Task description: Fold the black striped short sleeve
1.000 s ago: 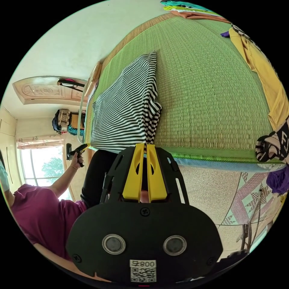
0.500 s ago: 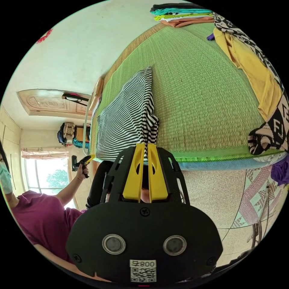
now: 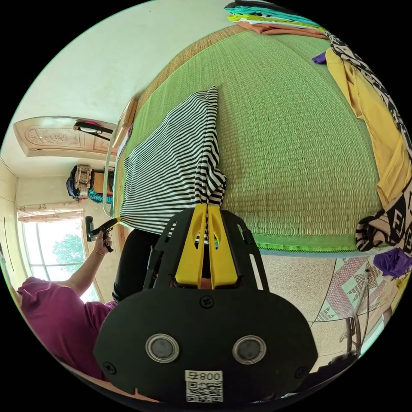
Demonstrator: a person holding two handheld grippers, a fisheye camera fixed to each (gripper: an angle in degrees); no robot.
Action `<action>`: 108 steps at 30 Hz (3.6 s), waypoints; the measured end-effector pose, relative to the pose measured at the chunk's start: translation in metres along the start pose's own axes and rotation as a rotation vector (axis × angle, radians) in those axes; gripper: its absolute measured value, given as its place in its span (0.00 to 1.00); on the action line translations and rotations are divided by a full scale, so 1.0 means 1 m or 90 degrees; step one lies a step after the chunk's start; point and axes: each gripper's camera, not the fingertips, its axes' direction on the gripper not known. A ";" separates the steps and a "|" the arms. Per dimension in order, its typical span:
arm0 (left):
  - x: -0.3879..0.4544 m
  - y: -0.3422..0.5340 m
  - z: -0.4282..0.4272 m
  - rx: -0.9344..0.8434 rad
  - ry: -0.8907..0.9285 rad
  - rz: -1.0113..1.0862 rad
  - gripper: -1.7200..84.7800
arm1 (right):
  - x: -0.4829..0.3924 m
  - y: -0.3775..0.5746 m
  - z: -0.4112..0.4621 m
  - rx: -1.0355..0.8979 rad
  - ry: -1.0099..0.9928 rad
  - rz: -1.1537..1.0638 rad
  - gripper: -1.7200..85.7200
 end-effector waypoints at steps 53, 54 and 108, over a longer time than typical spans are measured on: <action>0.604 0.089 0.346 -0.147 -0.092 0.744 0.04 | 0.073 0.047 -0.035 0.014 -0.261 0.022 0.03; 0.608 0.090 0.350 -0.150 -0.084 0.739 0.04 | 0.074 0.047 -0.035 0.015 -0.261 0.024 0.03; 0.629 0.072 0.356 -0.126 0.065 0.649 0.03 | 0.084 -0.278 0.022 -0.019 -0.225 0.048 0.05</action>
